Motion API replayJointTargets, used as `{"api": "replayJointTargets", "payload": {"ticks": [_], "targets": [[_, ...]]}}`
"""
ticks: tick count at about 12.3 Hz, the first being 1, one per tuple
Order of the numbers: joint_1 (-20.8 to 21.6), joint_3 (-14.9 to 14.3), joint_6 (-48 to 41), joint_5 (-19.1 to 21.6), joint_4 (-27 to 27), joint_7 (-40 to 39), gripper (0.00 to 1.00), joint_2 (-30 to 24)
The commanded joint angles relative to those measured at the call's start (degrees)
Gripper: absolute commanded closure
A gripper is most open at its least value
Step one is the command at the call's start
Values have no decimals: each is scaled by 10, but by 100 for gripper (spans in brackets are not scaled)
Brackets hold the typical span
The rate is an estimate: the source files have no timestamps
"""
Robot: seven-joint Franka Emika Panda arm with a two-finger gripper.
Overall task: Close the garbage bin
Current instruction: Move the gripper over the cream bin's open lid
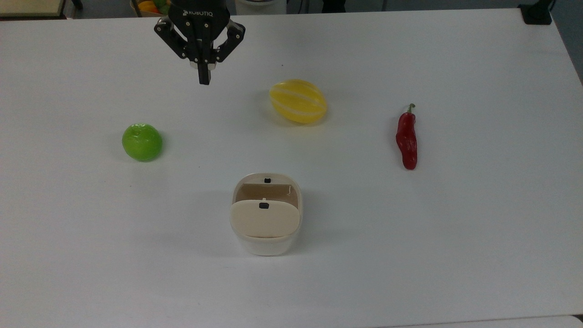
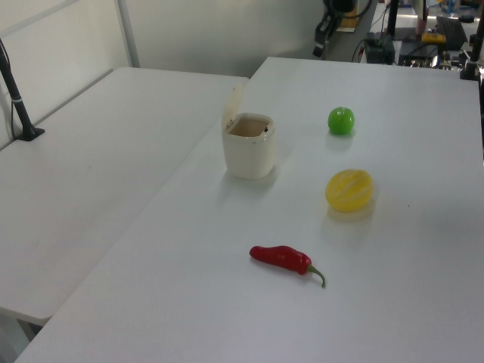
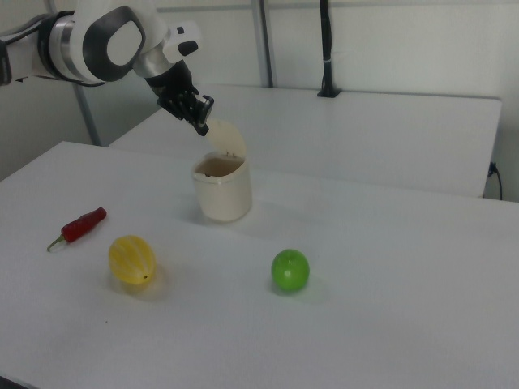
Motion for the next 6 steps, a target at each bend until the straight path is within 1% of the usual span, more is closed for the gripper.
{"api": "replayJointTargets", "payload": {"ticks": [1,4,6], "targets": [[6,-3,94,23,50,0,100,49],[6,0,200,28,57,1,100,85],[10,1,291,28,57,1,100,123]]}}
